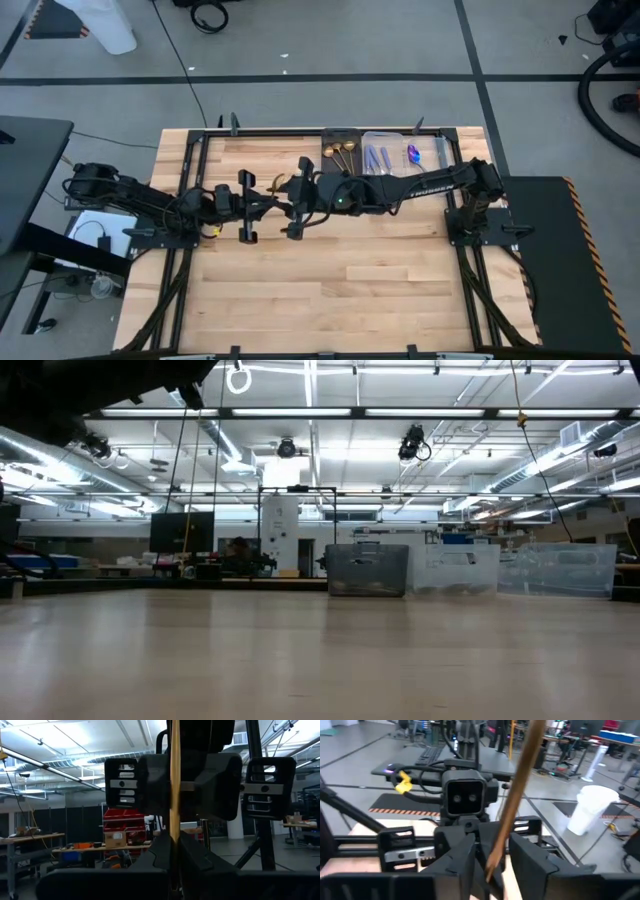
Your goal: Sort silverware by color (type)
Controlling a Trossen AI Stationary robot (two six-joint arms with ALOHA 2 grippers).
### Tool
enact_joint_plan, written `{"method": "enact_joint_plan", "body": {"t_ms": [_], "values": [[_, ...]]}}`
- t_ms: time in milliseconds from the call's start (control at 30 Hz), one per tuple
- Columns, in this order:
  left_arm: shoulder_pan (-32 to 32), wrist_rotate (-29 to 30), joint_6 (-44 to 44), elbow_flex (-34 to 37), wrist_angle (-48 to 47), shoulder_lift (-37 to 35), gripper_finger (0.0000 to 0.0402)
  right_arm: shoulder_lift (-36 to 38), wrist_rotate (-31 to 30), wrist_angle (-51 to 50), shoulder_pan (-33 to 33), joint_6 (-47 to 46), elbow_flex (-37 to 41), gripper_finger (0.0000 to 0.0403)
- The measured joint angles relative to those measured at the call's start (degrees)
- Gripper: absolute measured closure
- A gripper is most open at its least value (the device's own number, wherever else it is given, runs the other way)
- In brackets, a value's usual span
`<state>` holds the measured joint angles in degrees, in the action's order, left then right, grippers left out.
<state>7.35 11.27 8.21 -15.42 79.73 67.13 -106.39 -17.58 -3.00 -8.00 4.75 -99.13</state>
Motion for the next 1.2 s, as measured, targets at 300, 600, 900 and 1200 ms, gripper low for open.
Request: {"method": "enact_joint_plan", "body": {"t_ms": [300, 600, 900, 1200], "values": [[-0.1, -0.4, 0.4, 0.0, 0.6, 0.0, 0.0378, 0.0, 3.0, -0.4, 0.8, 1.9, 0.0, 0.0375], [-0.1, 0.4, 0.3, 0.0, -4.4, 0.0, 0.0313, -0.1, 3.1, -3.5, 1.6, 2.5, 0.0, 0.0376], [-0.2, 6.1, 0.3, 0.0, -16.3, 0.0, 0.0224, -0.1, 6.0, -6.2, 3.5, -2.1, 0.0, 0.0376], [-0.2, 6.7, -5.4, 0.0, -30.5, 0.0, 0.0217, -0.1, 6.8, -7.9, 4.2, -5.7, 0.0, 0.037]]}}
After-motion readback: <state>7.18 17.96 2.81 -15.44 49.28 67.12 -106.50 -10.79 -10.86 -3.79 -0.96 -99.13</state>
